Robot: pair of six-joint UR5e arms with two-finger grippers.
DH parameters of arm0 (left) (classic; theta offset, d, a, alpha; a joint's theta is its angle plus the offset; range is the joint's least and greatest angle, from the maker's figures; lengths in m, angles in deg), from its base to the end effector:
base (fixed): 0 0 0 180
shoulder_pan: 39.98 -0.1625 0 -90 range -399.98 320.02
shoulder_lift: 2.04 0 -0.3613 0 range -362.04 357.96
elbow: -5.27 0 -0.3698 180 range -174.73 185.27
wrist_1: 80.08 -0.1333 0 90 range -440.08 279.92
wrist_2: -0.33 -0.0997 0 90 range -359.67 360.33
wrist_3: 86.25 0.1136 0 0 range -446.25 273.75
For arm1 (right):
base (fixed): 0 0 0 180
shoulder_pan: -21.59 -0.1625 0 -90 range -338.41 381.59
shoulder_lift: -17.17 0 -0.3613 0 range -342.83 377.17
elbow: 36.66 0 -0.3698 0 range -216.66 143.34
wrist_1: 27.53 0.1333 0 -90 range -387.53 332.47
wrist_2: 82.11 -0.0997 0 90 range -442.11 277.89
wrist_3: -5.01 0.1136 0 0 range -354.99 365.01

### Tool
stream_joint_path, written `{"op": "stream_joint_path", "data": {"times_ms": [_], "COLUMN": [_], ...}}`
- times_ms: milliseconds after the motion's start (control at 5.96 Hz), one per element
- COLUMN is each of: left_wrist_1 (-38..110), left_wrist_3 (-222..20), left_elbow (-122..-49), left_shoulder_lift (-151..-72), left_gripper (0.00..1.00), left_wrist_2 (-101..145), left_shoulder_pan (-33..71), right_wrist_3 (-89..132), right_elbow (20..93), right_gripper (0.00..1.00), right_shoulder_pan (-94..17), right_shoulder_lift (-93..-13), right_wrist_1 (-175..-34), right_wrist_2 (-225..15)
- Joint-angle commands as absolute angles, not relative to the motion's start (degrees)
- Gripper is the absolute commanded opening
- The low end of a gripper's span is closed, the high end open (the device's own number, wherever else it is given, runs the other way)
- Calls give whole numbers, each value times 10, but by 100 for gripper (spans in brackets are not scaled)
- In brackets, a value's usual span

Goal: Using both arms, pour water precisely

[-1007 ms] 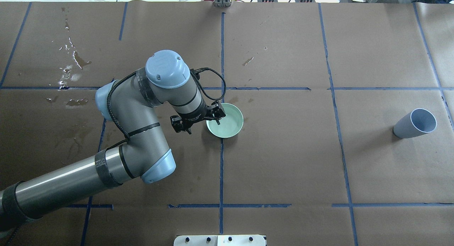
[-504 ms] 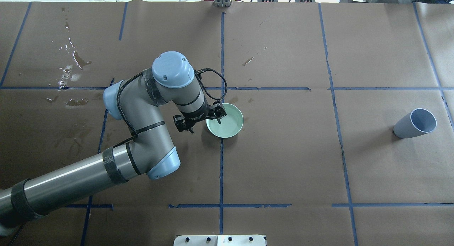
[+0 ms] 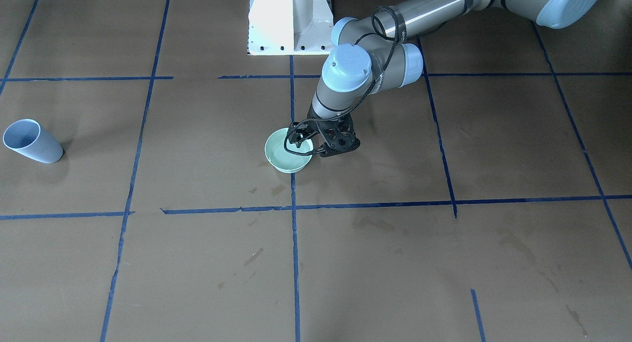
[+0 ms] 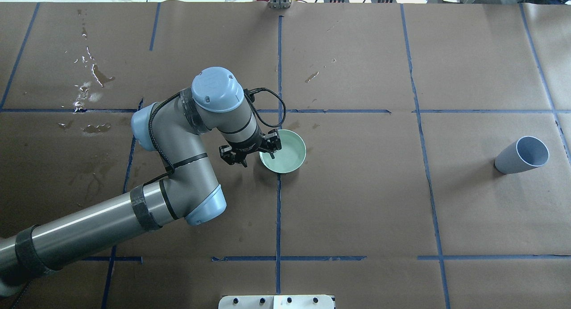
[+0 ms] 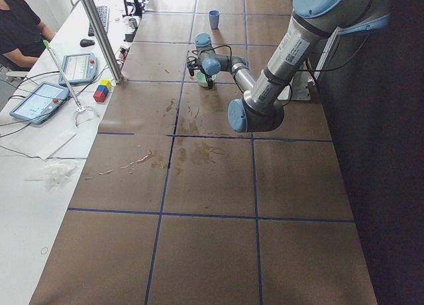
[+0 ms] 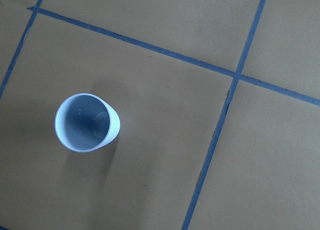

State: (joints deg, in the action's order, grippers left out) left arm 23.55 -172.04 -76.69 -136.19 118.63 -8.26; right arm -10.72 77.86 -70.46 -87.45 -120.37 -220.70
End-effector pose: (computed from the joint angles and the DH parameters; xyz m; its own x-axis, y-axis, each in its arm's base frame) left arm 0.5462 -0.4310 0.1924 0.5596 -0.2699 -0.7836 0.1144 0.9616 -0.2495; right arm 0.0617 -0.3793 0.5108 0.6491 -0.3348 0.6831 0.1459 0.9361 0.3201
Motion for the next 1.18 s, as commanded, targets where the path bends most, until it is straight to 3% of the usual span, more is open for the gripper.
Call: {"op": "stream_joint_path", "data": {"times_ms": [0, 504, 1007], "left_wrist_1": [235, 242, 246], "left_wrist_3": [-1721, -1721, -1722], "left_elbow": [-766, -766, -764], "left_shoulder_lift": [-1362, -1363, -1363], "left_gripper": [58, 50, 33], "left_wrist_2": [1186, 1175, 1171], "left_shoulder_pan": [-89, -93, -95], "right_wrist_3": [-107, -107, -107], "right_elbow": [782, 784, 783], "right_gripper": [100, 100, 100], "right_shoulder_pan": [-707, -708, -708], "right_shoulder_lift": [-875, -877, -879], "right_wrist_1": [-1204, -1204, -1204], "right_wrist_2": [-2207, -2207, -2206]}}
